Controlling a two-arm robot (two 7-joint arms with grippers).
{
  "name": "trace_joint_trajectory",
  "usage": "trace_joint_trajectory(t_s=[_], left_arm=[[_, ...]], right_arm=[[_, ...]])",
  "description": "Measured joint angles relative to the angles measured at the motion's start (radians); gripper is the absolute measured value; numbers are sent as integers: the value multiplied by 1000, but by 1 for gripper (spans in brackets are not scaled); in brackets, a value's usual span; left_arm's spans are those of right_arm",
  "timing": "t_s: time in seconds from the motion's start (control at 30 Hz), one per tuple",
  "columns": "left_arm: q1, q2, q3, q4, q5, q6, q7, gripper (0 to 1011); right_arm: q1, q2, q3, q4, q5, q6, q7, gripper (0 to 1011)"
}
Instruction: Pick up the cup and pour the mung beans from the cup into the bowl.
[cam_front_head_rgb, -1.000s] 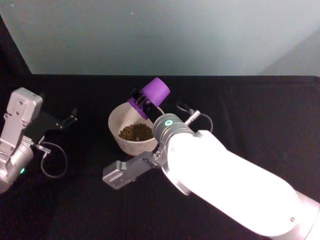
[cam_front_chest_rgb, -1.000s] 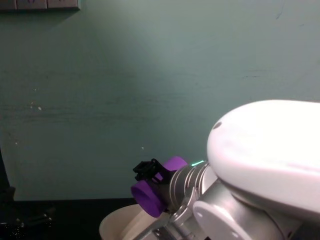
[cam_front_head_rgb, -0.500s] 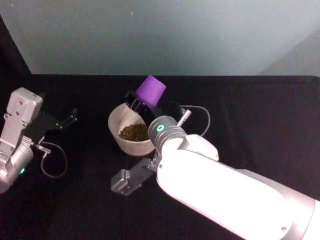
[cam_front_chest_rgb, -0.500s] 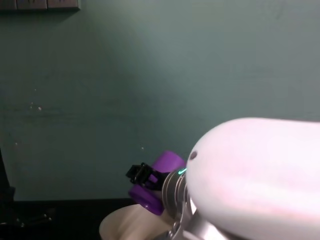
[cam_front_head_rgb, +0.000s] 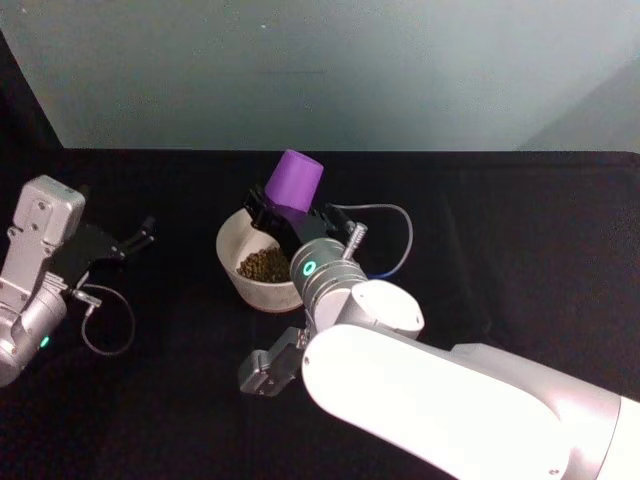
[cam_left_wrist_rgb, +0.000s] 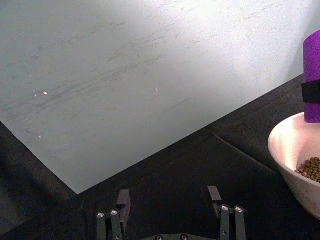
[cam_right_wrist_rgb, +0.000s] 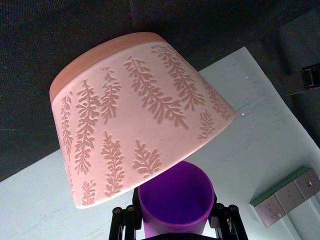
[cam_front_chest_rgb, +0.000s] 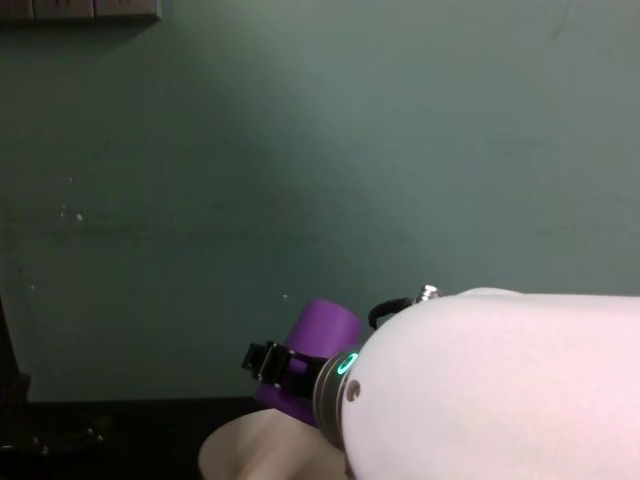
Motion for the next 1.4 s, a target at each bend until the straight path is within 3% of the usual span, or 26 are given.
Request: trace_joint_trajectory(t_s=[0.57, 0.77, 0.87, 0.93, 0.97, 1.03, 1.07, 1.3, 1.37, 1.4], left_arm=[[0, 0, 0, 0, 0, 0, 0, 1000], [0, 0, 0, 0, 0, 0, 0, 1000], [0, 0, 0, 0, 0, 0, 0, 1000], [0, 0, 0, 0, 0, 0, 0, 1000], [0, 0, 0, 0, 0, 0, 0, 1000], [0, 0, 0, 0, 0, 0, 0, 1000], [0, 0, 0, 0, 0, 0, 0, 1000], [0, 0, 0, 0, 0, 0, 0, 1000], [0, 0, 0, 0, 0, 0, 0, 1000], [0, 0, 0, 0, 0, 0, 0, 1000]], right_arm=[[-20, -2, 30, -12, 28, 12, -23, 726], [-60, 0, 93, -41, 97, 63, -75, 726], [-110, 4, 170, -75, 191, 111, -140, 726], [-130, 5, 202, -87, 231, 124, -170, 726], [-152, 4, 237, -99, 280, 134, -203, 726], [-173, 3, 274, -111, 328, 139, -234, 726], [-190, 3, 307, -122, 388, 140, -266, 726], [-258, -3, 454, -149, 622, 110, -378, 726], [-292, -8, 527, -157, 734, 85, -425, 726], [-302, -9, 545, -159, 764, 76, -436, 726]])
